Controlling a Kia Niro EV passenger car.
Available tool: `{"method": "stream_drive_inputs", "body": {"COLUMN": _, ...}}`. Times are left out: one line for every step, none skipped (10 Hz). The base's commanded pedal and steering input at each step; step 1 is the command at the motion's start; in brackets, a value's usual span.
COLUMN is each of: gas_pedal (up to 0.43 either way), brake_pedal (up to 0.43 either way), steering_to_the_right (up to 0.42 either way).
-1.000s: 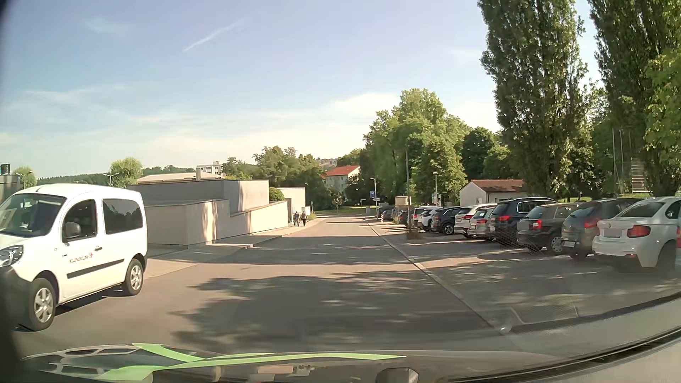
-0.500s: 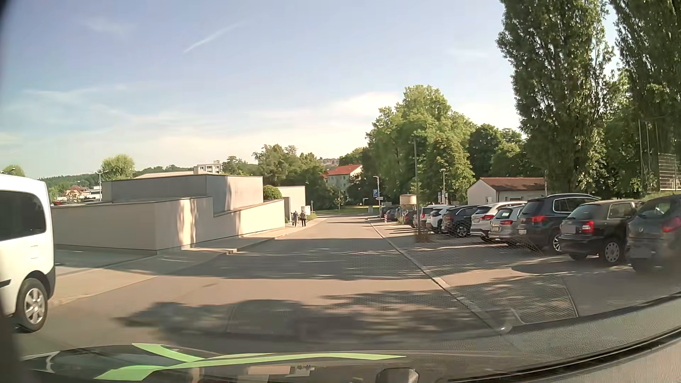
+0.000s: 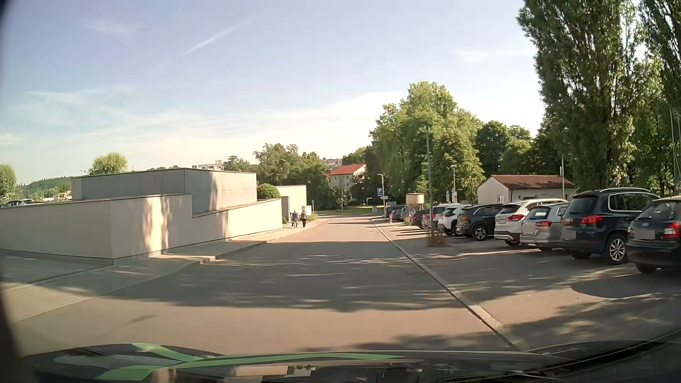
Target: Follow the waypoints while adhering to traffic rules and regulations
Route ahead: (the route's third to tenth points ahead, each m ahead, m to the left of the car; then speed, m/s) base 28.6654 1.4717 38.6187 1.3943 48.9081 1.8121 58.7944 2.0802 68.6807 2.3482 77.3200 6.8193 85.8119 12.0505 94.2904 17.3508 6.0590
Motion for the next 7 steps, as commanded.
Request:
{"method": "stream_drive_inputs", "body": {"gas_pedal": 0.000, "brake_pedal": 0.000, "steering_to_the_right": -0.017}}
{"method": "stream_drive_inputs", "body": {"gas_pedal": 0.000, "brake_pedal": 0.000, "steering_to_the_right": -0.018}}
{"method": "stream_drive_inputs", "body": {"gas_pedal": 0.000, "brake_pedal": 0.000, "steering_to_the_right": -0.018}}
{"method": "stream_drive_inputs", "body": {"gas_pedal": 0.000, "brake_pedal": 0.000, "steering_to_the_right": -0.017}}
{"method": "stream_drive_inputs", "body": {"gas_pedal": 0.000, "brake_pedal": 0.000, "steering_to_the_right": -0.017}}
{"method": "stream_drive_inputs", "body": {"gas_pedal": 0.000, "brake_pedal": 0.000, "steering_to_the_right": -0.016}}
{"method": "stream_drive_inputs", "body": {"gas_pedal": 0.000, "brake_pedal": 0.000, "steering_to_the_right": -0.015}}
